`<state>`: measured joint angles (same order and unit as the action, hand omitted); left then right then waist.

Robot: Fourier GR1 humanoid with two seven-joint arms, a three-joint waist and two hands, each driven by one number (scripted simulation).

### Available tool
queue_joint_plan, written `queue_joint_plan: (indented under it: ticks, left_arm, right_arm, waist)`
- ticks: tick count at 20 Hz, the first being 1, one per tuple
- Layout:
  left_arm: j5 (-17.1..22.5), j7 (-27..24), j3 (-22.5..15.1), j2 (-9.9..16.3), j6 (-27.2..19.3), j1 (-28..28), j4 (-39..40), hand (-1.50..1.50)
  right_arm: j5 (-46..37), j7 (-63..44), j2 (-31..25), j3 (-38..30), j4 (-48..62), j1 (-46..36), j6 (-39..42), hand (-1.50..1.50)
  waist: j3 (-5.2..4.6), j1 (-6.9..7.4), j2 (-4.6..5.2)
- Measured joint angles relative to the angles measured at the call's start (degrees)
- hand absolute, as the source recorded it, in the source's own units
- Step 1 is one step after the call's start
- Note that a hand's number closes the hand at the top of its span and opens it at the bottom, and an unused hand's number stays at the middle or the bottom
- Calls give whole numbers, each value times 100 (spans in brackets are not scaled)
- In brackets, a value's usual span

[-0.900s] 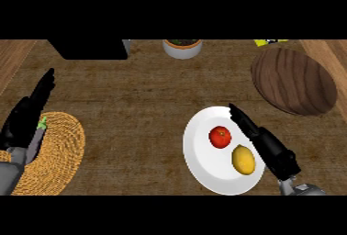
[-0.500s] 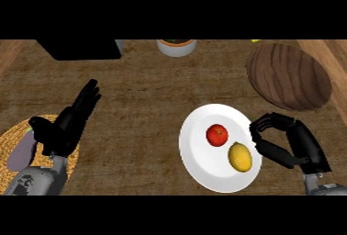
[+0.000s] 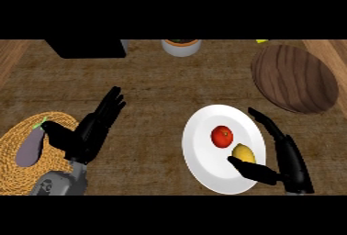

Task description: Pick the tomato from the plate and place it in the bowl

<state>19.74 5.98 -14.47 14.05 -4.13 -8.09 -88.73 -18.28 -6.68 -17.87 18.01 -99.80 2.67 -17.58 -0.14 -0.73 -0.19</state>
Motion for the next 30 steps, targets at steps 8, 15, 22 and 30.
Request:
queue_joint_plan:
  ticks: [8, 15, 22, 30]
  left_arm:
    - [-61, 17, -106, -133, 8, -10, -3, 0]
    - [-31, 59, -36, -155, 120, -64, 40, 0]
    - [-127, -21, -51, -275, 138, 74, -3, 0]
    - [-235, 32, -13, -353, 122, 64, -21, 0]
  right_arm:
    - [-1359, -2909, -703, 413, -717, -710, 1227, -150]
    - [-1080, -5055, -131, 629, -549, -1953, 2665, -150]
    - [-854, -5399, 309, 520, 312, -2444, 2972, -150]
    - [-745, -5524, 511, 483, 995, -2529, 3214, -150]
  waist:
    - [-15, 77, -1]
    - [-2, 149, 19]
    - [7, 131, 22]
    - [10, 99, 20]
